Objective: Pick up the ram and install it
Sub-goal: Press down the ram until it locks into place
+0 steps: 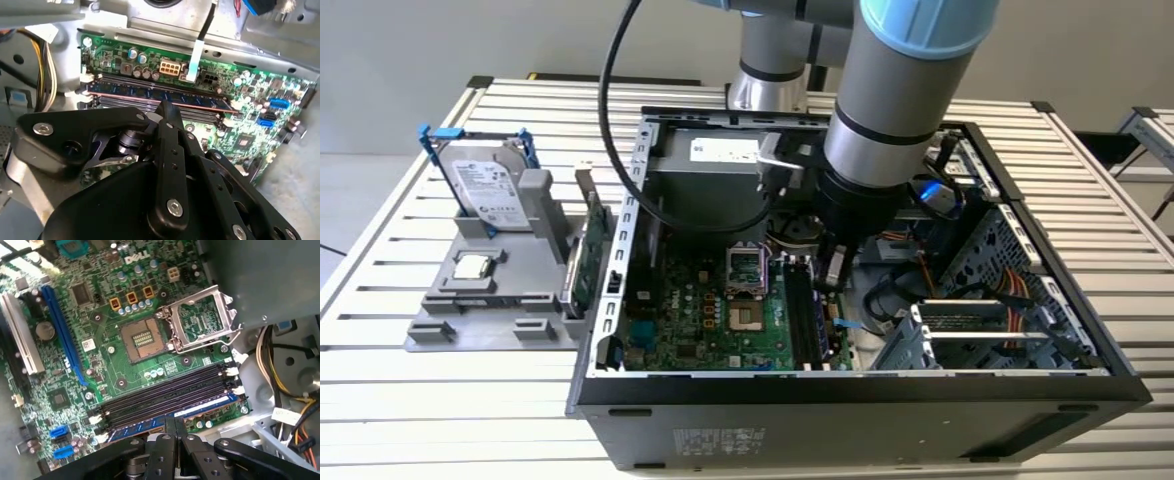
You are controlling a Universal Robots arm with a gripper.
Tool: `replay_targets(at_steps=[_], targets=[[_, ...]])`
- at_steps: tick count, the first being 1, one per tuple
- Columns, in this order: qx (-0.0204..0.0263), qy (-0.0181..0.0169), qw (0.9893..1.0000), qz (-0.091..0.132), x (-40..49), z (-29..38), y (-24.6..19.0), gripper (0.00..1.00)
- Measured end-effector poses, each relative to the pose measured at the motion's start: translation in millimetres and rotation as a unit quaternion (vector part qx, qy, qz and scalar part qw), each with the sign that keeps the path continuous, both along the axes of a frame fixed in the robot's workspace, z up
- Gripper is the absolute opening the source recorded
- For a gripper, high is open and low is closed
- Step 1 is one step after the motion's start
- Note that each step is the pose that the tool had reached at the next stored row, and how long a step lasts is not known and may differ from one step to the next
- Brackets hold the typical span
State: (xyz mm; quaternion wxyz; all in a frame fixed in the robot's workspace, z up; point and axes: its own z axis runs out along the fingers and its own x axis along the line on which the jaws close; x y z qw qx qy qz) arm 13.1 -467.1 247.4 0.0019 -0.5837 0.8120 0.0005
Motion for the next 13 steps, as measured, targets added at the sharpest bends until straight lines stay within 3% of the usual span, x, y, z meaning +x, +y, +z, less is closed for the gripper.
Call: replay_targets(at_steps=[3, 7, 10, 13], targets=[[0.0000, 0.0000, 0.9997, 0.026, 0.0, -0.3, 0.0, 0.00], [0.0000, 0.0000, 0.9981, 0.062, 0.0, -1.0, 0.0, 0.00], [0.0000, 0.0000, 0.9962, 0.087, 0.1, -1.3, 0.0, 0.00], [0.0000, 0.0000, 0.9934, 0.114, 0.1, -1.7, 0.0, 0.00]])
